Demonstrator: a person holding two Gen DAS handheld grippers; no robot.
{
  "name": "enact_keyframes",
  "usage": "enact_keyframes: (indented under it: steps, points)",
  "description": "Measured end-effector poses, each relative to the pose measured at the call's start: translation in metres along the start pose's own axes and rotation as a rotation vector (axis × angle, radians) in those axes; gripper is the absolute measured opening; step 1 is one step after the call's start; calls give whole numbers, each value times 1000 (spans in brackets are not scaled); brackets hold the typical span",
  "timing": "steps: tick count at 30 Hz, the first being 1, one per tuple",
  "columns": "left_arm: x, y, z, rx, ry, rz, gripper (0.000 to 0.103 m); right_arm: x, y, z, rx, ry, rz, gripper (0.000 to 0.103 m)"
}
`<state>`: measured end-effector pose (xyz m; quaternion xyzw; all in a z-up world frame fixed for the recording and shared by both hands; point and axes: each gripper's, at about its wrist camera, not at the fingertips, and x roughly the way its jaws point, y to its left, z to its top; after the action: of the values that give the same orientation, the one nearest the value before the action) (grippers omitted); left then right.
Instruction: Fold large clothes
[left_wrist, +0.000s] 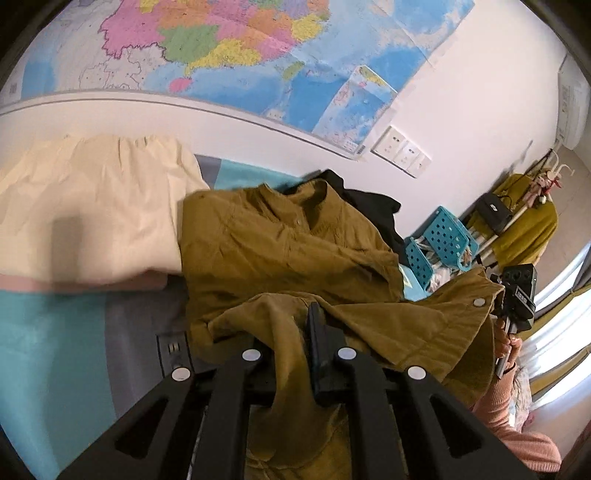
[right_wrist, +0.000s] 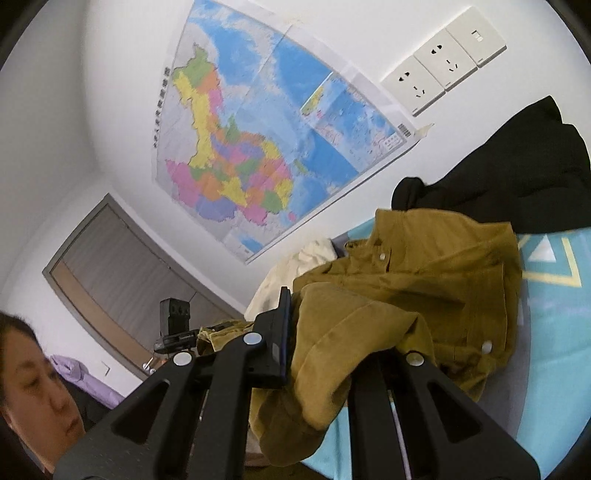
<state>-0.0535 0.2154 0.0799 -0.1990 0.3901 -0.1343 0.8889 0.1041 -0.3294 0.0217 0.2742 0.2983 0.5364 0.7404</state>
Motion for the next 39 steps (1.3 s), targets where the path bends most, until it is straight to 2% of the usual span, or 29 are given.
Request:
enact_keyframes:
  steps: [8, 17, 26, 35, 36, 38, 39]
  points:
    - [26, 6, 43, -8, 32, 53, 10, 32, -32, 41, 68, 7, -49, 9]
    - [72, 32, 84, -51, 95, 105, 11, 71, -75, 75, 138, 45, -112, 9]
    - [122, 64, 108, -99, 171, 187, 12, 113, -125, 92, 223, 95, -192, 9]
    - [161, 88, 128, -147, 232, 200, 13, 141, -171, 97, 297, 120, -276, 9]
    - [164, 90, 129, -152, 238, 201, 13, 143, -175, 96, 309, 118, -293, 10]
    - [170, 93, 130, -151, 243, 207, 13, 144, -168, 93, 279, 109, -303, 19]
    - [172, 94, 131, -148, 248, 213, 14, 142, -163, 93, 258, 97, -305, 39]
